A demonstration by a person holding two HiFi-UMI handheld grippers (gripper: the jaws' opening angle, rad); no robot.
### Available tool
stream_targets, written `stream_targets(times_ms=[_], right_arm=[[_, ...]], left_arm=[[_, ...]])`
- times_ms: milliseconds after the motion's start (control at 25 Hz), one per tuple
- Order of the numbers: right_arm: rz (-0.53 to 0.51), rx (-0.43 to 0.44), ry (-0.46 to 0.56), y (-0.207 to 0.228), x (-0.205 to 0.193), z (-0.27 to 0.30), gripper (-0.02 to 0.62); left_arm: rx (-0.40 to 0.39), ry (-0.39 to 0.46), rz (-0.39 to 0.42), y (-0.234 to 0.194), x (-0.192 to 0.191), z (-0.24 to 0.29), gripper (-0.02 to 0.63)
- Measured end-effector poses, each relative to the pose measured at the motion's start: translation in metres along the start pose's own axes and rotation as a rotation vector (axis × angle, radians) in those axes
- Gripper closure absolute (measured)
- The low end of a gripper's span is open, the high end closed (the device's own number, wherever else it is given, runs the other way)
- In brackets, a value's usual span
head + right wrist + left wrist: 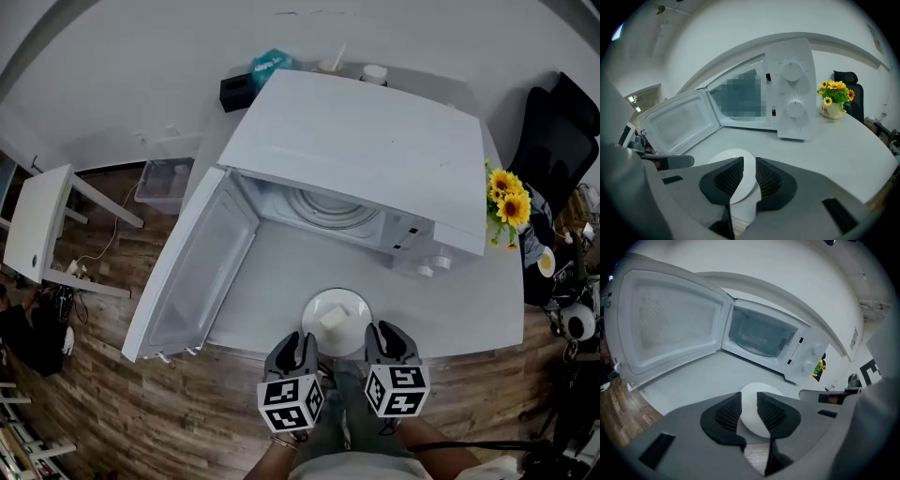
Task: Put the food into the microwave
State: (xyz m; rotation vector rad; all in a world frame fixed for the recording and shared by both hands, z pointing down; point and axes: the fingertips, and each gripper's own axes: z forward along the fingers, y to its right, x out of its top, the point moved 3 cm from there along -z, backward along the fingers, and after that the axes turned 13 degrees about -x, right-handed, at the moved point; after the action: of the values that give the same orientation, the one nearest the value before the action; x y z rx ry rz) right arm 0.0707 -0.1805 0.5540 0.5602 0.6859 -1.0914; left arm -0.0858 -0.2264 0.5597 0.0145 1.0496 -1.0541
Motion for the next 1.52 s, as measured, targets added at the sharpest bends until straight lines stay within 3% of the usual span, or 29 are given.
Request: stream_targets(times_ms=[680,1520], right_arm=[[0.084,0.014,-0.109,0.007,-0.031,0.04,0.511],[0.01,0.017,-0.103,0.0,-0.029,0.047,0.534]], left_arm=[[0.022,-0.043,-0.114,-0.021,-0.028,0.034,0.503],[0.051,-0.046,-0.173,-0.027,-0.03,0.037,0.545]])
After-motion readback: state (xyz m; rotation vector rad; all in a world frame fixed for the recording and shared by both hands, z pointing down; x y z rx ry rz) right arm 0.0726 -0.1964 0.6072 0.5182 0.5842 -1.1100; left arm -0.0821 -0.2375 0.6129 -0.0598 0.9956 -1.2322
